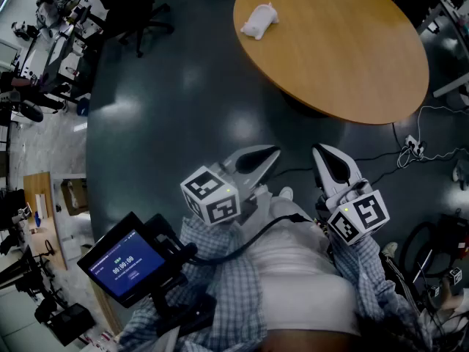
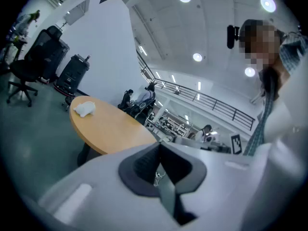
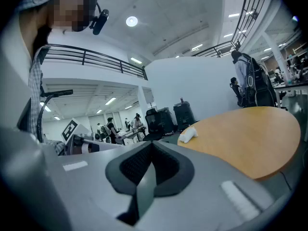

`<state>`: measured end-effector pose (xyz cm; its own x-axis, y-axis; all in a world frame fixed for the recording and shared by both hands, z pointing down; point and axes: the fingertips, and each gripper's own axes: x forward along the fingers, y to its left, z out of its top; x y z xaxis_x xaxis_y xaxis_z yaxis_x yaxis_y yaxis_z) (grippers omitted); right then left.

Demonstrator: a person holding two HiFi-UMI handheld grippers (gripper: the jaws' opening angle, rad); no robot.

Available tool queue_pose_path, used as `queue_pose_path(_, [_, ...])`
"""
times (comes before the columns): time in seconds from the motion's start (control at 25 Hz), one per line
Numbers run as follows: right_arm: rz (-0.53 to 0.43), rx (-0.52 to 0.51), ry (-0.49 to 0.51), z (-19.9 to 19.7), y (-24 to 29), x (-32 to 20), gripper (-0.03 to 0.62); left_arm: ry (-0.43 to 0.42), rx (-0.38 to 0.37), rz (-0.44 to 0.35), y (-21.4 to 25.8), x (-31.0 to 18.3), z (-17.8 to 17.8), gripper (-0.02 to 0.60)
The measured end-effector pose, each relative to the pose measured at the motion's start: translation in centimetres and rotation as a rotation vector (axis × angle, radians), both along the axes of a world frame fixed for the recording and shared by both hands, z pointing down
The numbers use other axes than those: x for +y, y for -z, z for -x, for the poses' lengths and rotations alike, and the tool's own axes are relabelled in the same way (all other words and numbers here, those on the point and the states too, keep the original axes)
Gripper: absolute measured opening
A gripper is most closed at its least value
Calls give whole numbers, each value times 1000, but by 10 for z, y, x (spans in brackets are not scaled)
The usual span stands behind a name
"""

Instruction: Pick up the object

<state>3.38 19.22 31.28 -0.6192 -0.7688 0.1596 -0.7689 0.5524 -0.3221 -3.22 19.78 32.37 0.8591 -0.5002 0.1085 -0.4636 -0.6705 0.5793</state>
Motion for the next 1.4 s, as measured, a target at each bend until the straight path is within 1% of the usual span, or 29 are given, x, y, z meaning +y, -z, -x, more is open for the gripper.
queue_pose_path(0.36, [-2, -1, -3, -12, -2, -7, 5, -3, -3, 0, -1, -8, -11, 3])
queue_pose_path(0.68, [11, -12, -9, -17, -6, -8, 5, 17, -10, 0, -4, -11, -10, 3])
queue_pose_path(0.84, [12, -14, 3, -21, -6, -7, 5, 50, -19, -6, -2, -12, -6, 3])
queue_pose_path(1.08, [4, -12, 9, -34, -4, -3, 5, 125, -11, -18, 3, -12, 5, 3])
queue_pose_path(1.2, [-4, -6, 17, -41, -6, 2, 5, 157, -21, -17, 5, -10, 6, 3])
queue_pose_path(1.32, [-7, -1, 13, -51, -8, 4, 5, 174, -31, -15, 5, -9, 3, 3])
queue_pose_path(1.4, [-5, -3, 6, -56, -11, 5, 5, 175, -24, -30, 3, -9, 1, 3])
